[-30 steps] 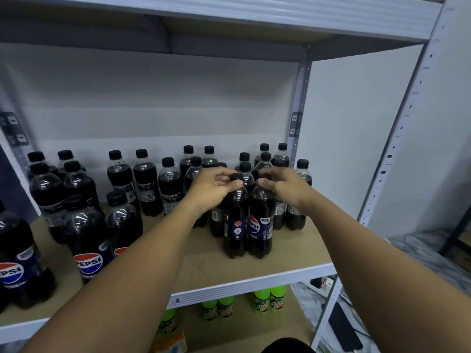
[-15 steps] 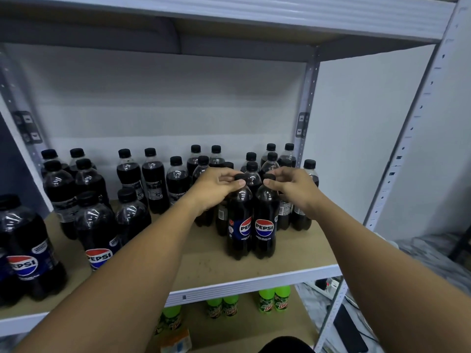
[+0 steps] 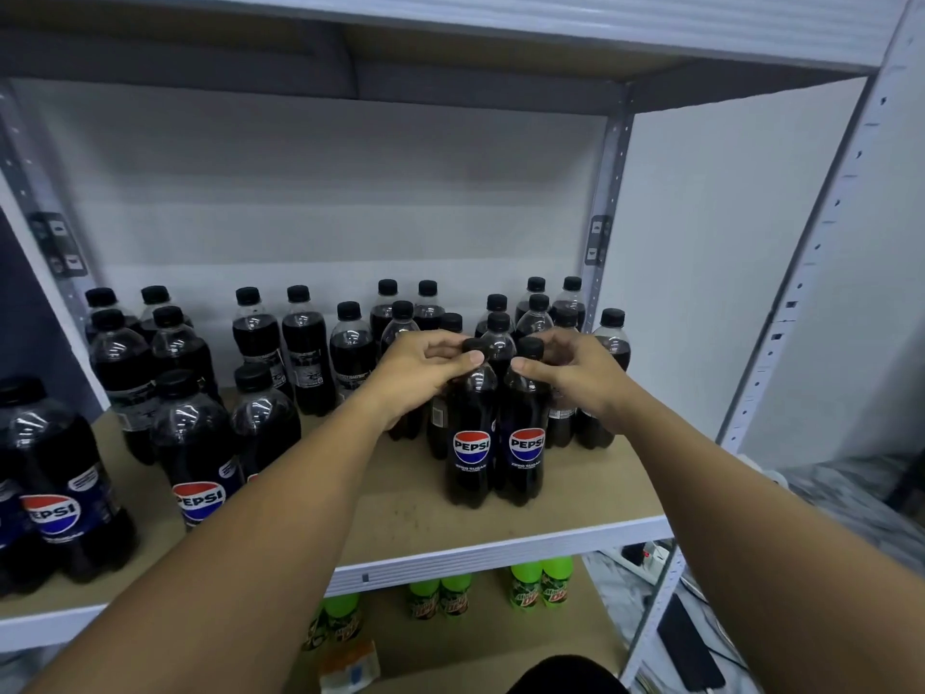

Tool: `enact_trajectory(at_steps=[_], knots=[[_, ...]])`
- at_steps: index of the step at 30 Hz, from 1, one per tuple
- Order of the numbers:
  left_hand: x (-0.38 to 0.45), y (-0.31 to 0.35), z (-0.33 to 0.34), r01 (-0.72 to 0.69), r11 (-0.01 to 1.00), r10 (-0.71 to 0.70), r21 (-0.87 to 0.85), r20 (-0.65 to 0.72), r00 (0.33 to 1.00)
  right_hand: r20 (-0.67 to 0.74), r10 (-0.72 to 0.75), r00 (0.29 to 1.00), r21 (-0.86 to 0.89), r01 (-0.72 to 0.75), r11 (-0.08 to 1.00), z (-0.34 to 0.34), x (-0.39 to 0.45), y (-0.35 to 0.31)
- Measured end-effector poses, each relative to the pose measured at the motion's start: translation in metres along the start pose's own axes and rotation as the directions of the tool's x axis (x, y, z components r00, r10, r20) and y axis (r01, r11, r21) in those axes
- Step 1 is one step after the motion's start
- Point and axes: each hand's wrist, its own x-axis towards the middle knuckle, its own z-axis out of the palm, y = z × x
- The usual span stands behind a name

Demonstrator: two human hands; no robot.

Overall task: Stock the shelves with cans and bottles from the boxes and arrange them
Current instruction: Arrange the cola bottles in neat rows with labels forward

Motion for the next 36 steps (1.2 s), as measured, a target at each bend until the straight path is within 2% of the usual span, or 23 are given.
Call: enact_trajectory(at_steps=[3,10,17,29,36], knots=[[-0.006,-0.007,0.006,-0.039,0.999,0.038,0.037,0.033,0.999,0.026,0.023,0.999,-0.040,-0.022,0.999,0.004,-0.003,0.002],[-0.012,-0.012,0.001,-0.048,0.992,0.050,0.119,-0.015,0.999,0.028,0.033,0.999,-0.048,-0.032,0.998,0.008,-0.010,-0.004],[-0.028,-0.008,-0.016,0.025,0.991,-0.026,0.129,0.009,1.000,0.053,0.015,0.998,-0.025,-0.013,1.000,0.023,-0.019,-0.010],[-0.049,-0.005,-0.026,0.043,0.990,-0.042,0.135,-0.016,0.999,0.080,0.022,0.997,0.044,-0.026,0.999,0.038,-0.034,-0.024],[-0.050,-0.006,-0.027,0.043,0.990,-0.039,0.137,-0.031,0.999,0.060,-0.037,0.998,0.022,0.035,0.999,0.043,-0.033,-0.020]])
